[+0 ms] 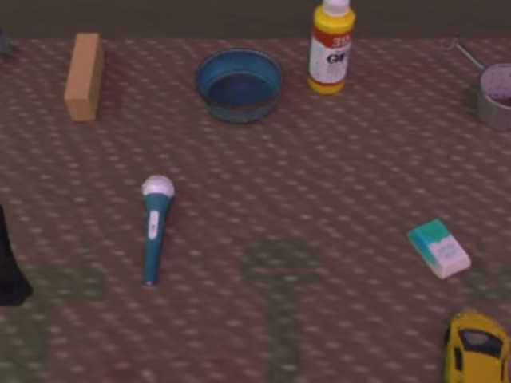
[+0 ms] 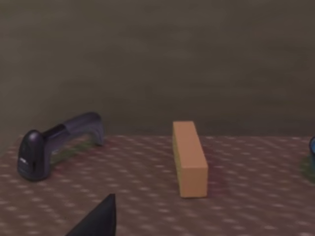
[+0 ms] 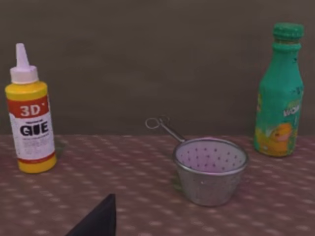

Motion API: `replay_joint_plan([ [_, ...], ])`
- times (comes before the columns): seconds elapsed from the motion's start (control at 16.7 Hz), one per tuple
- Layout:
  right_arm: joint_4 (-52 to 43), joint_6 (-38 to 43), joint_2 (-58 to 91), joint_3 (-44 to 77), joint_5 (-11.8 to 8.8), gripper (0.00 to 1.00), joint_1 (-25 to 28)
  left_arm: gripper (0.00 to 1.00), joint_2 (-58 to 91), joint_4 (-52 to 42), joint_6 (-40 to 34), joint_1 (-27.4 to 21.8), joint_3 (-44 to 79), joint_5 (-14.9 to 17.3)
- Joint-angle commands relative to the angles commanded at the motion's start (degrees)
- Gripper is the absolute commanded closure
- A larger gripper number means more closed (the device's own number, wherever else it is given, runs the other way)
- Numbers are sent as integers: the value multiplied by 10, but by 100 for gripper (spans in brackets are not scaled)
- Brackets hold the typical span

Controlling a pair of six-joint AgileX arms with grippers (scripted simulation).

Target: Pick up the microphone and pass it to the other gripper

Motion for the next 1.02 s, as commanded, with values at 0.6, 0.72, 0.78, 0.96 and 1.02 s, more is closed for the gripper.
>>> replay_joint_plan([
  [0.6,0,0,0,0,0,0,0,0,215,-121,-52,-62,154,2],
  [0.72,0,0,0,0,0,0,0,0,318,-170,-74,-85,223,-1],
  [0.78,0,0,0,0,0,0,0,0,373,-196,-86,-97,260,-3],
  [0.96,0,0,0,0,0,0,0,0,546,-273,-124,-135,374,-7],
  [1.02,0,0,0,0,0,0,0,0,604,-298,-136,-147,412,-9],
])
